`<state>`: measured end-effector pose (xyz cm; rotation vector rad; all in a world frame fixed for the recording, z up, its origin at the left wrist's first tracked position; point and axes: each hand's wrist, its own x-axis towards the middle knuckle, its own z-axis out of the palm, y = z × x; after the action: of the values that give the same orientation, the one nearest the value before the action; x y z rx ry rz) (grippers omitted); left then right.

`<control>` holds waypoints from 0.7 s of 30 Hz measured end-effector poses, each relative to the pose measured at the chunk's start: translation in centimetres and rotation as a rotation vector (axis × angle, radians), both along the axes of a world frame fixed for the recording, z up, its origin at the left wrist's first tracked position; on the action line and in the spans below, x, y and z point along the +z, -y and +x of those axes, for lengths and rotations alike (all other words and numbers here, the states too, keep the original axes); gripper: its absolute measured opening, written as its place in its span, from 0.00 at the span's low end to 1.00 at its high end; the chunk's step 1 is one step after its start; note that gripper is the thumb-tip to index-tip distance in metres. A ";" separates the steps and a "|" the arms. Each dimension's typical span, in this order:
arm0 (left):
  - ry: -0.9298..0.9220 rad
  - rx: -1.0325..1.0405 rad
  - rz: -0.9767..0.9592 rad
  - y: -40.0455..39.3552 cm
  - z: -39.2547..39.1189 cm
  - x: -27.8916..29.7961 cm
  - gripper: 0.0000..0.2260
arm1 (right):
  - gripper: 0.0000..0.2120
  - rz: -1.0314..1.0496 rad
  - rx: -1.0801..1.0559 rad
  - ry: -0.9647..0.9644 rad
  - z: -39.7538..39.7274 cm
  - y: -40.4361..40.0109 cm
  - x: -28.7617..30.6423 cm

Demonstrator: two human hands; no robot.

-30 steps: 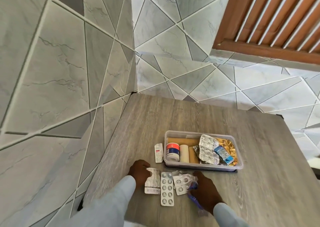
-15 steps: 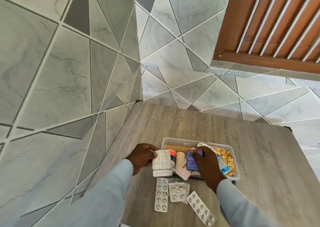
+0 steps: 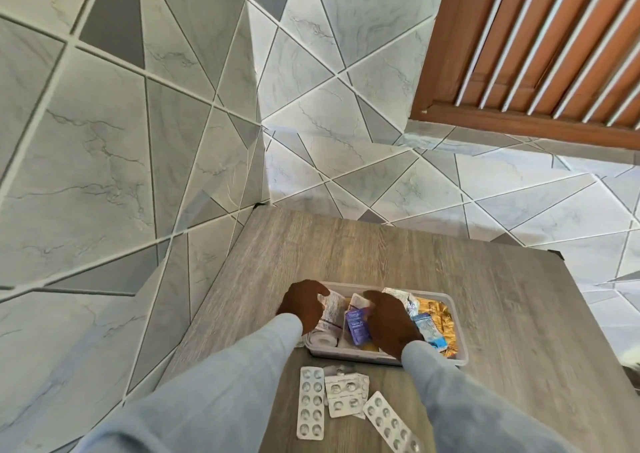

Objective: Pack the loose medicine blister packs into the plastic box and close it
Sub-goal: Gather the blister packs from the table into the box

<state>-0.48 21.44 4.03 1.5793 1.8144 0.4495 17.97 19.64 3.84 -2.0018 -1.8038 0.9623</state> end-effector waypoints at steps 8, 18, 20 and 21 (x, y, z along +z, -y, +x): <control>-0.168 -0.147 0.102 0.8 -0.2 -0.7 0.12 | 0.20 0.050 0.065 0.033 -1.2 1.4 -0.5; -0.196 0.219 -0.073 7.6 -1.5 -3.8 0.21 | 0.01 0.055 0.056 0.100 2.3 10.3 -2.7; -0.155 0.275 -0.109 8.4 -1.0 -4.2 0.25 | 0.12 -0.100 0.042 0.184 3.4 11.6 -4.2; -0.117 0.298 -0.113 8.6 -0.6 -4.2 0.26 | 0.19 -0.158 0.050 0.215 3.9 11.9 -4.8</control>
<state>-1.06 12.83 -0.20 1.2871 2.1375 0.3879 21.84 7.73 -0.98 -2.2417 -1.9508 0.9644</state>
